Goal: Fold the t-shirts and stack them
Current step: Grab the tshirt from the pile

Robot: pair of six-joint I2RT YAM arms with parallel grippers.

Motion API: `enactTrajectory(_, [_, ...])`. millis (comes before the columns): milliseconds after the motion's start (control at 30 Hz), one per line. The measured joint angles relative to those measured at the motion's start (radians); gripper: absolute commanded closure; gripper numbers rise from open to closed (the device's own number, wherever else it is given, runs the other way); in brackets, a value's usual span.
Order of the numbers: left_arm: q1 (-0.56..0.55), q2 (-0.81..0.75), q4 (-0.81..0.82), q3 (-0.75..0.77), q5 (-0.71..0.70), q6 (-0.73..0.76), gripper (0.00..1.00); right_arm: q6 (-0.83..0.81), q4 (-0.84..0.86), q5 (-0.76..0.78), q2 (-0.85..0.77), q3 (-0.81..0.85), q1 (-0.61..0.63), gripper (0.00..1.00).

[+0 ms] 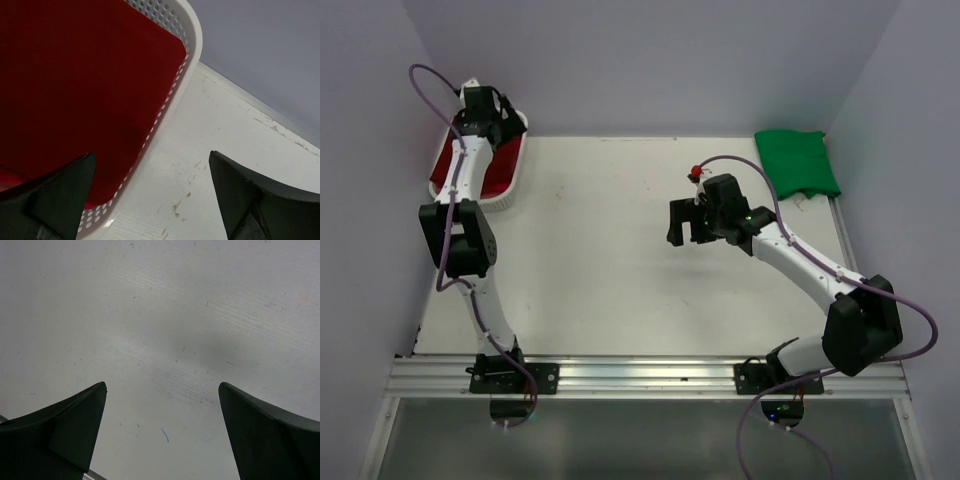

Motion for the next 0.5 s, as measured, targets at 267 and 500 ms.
enactTrajectory(267, [0.017,0.092,-0.010,0.127,-0.016,0.050,0.04,0.000,0.000,-0.001,0.000,-0.007,0.000,0.01])
enactTrajectory(500, [0.027,0.179,-0.037,0.142,-0.089,0.068,0.05,0.003,0.001,0.000,-0.006,-0.035,0.000,0.01])
